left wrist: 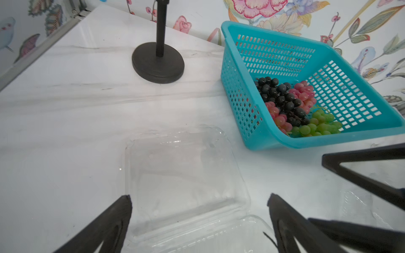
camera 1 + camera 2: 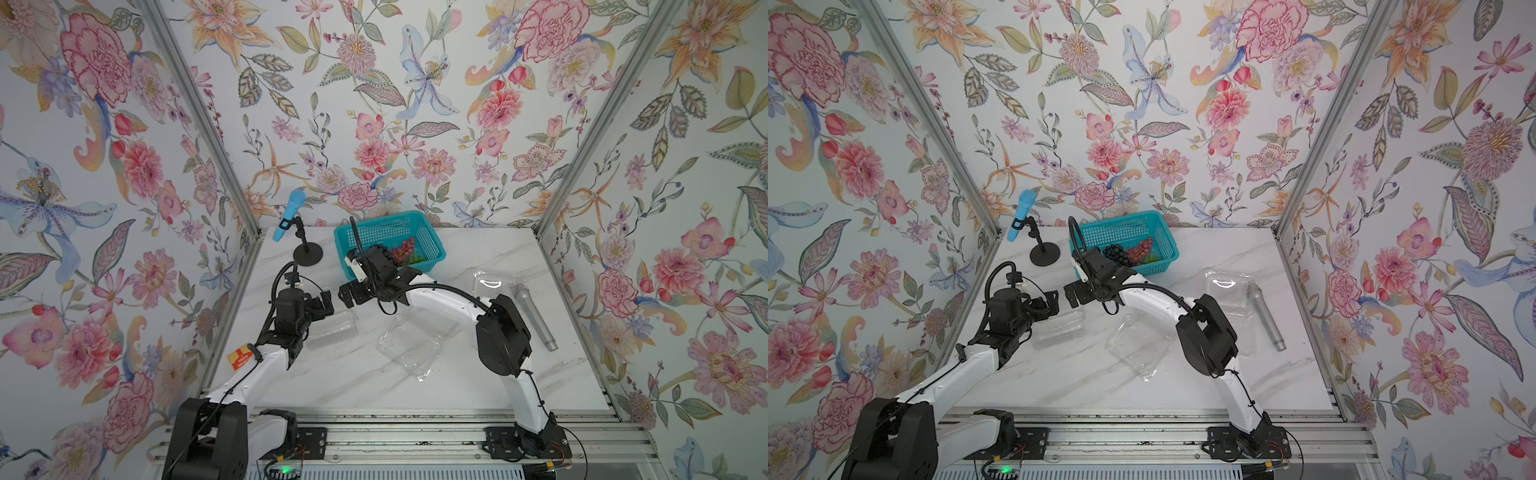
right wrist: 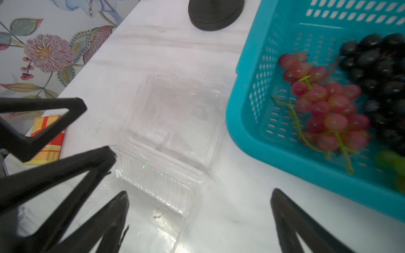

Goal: Pack grapes into containers
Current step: Move the packing box to the center of the board.

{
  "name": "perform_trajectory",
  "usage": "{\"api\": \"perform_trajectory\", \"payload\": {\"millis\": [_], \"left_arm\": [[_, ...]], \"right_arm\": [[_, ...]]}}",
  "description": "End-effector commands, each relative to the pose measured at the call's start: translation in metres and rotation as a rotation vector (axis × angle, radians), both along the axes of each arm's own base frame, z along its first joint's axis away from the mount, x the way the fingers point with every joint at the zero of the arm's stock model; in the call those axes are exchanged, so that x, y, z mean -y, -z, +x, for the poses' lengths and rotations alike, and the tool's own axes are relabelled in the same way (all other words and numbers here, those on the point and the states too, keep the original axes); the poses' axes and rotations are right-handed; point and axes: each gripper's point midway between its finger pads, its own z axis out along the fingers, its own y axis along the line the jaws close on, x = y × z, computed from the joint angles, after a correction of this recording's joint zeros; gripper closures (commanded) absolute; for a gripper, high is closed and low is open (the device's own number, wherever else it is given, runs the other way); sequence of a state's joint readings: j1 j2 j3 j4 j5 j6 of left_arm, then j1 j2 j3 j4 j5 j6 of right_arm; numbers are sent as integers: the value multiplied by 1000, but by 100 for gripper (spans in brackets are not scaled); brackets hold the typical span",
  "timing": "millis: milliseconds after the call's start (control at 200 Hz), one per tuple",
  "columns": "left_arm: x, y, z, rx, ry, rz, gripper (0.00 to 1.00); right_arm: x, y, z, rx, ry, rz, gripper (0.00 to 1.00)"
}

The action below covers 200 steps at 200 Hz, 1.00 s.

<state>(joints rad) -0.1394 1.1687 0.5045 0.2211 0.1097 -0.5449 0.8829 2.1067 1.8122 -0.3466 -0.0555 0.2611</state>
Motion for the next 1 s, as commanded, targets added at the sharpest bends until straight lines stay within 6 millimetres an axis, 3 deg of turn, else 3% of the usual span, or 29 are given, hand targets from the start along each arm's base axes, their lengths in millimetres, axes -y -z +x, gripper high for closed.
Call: {"api": "perform_trajectory", "payload": {"millis": [0, 240, 385, 751, 996], "left_arm": [[19, 9, -5, -37, 81, -102, 0], [26, 31, -13, -123, 116, -116, 0], [33, 47, -15, -173, 144, -139, 0], [40, 64, -28, -212, 168, -137, 0], [32, 80, -27, -212, 112, -126, 0]], "right_arm": [[26, -15, 7, 52, 53, 5, 0], [87, -1, 16, 27, 160, 1, 0], [107, 9, 17, 17, 191, -17, 0], [119, 29, 12, -5, 202, -45, 0], [118, 31, 12, -6, 203, -42, 0]]}}
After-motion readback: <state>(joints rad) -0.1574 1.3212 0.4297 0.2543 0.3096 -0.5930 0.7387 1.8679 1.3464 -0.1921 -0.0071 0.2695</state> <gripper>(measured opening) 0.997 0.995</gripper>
